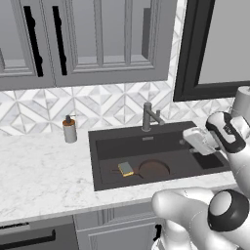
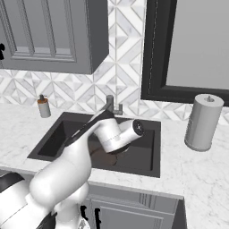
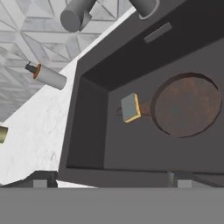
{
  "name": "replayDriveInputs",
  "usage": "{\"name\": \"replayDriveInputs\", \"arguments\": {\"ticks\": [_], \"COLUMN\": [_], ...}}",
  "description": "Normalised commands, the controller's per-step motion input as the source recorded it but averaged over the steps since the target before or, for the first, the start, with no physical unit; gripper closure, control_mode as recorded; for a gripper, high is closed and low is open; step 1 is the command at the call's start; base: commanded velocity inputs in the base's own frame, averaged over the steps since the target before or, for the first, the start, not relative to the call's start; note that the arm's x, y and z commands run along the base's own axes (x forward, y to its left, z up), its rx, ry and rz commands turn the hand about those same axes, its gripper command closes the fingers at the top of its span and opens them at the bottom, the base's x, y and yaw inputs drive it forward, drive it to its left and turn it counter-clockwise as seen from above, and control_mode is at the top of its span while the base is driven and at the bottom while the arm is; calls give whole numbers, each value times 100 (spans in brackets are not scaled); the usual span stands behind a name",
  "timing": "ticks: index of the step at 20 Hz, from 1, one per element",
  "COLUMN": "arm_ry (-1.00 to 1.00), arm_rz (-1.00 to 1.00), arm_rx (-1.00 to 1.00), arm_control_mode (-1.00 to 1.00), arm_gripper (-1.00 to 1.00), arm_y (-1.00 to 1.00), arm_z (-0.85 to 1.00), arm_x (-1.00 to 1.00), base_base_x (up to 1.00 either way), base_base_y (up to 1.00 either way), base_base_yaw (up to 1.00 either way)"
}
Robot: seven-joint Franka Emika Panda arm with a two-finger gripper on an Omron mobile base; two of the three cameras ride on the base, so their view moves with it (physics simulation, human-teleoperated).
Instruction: Pick the pan and sponge and place them into the sink. Then turn on the water.
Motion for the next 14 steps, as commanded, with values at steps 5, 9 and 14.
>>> {"name": "replayDriveInputs", "arguments": {"ticks": [5,9,14], "arm_ry": [0,0,0], "arm_rz": [0,0,0], "arm_rx": [0,0,4], "arm_control_mode": [-100,-100,-100], "arm_gripper": [-100,-100,-100], "arm_y": [0,0,0], "arm_z": [0,0,0], "arm_x": [0,16,51], "base_base_x": [0,0,0], "base_base_y": [0,0,0], "base_base_yaw": [0,0,0]}}
